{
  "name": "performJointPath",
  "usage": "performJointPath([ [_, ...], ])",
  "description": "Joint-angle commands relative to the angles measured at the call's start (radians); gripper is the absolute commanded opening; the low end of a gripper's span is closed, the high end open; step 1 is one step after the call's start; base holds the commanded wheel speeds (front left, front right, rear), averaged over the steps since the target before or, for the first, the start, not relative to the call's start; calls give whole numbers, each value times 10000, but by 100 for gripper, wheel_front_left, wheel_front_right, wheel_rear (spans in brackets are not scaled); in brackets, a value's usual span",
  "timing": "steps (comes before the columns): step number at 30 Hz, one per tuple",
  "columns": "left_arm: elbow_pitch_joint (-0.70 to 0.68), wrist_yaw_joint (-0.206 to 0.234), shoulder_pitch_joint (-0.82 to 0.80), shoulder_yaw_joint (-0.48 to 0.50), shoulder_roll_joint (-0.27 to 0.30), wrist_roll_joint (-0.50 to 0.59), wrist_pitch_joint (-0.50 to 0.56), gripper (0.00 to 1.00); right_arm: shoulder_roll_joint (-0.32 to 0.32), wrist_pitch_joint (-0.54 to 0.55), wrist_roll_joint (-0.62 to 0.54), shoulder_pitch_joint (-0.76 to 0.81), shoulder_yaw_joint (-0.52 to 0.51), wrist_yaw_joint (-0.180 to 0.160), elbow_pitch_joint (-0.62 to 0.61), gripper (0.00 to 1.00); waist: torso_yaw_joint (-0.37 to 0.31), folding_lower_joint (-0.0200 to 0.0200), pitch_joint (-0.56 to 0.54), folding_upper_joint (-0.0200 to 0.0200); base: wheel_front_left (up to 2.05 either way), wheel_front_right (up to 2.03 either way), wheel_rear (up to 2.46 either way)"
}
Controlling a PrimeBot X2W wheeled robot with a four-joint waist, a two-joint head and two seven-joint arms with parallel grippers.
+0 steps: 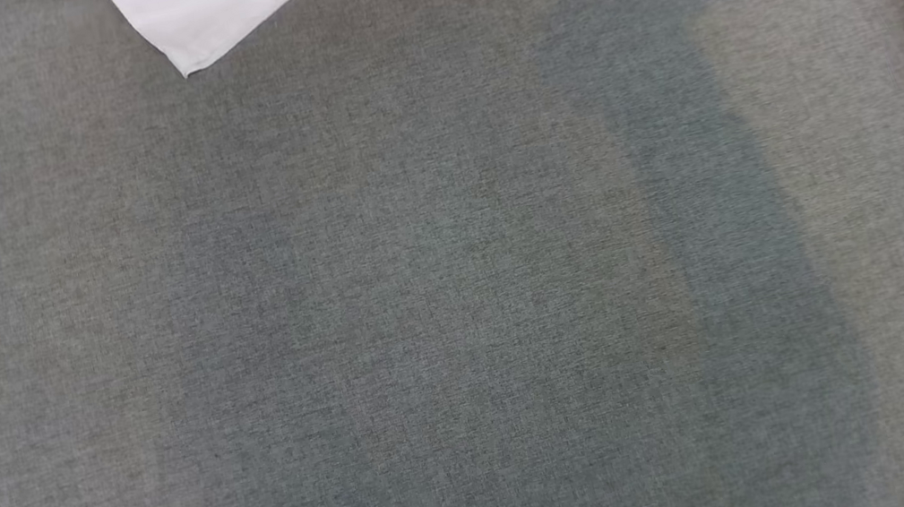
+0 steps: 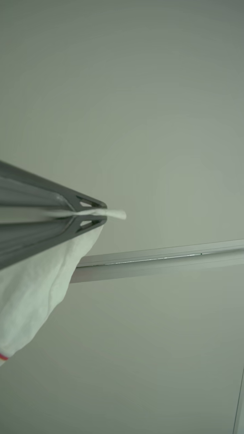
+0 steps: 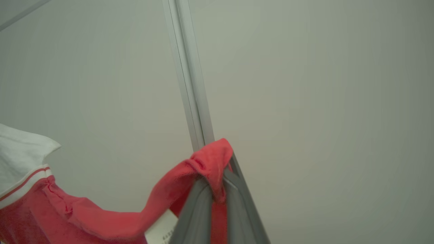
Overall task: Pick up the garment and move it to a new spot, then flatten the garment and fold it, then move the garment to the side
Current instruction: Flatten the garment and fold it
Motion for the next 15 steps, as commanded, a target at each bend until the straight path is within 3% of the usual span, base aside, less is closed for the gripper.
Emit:
performJointPath([
  [1,307,-52,217,62,-86,-76,7,0,67,-69,149,-54,325,0,414,0,99,0,177,0,0,0,0],
  [8,1544,-273,1818,549,-705,-568,-4,0,140,-405,914,472,1682,0,2090,0,516,0,900,0,0,0,0],
  [15,1392,-484,4190,1488,-1192,-1049,-7,0,-107,-961,2045,2236,2598,0,2364,0,630,0,1141,0,0,0,0],
])
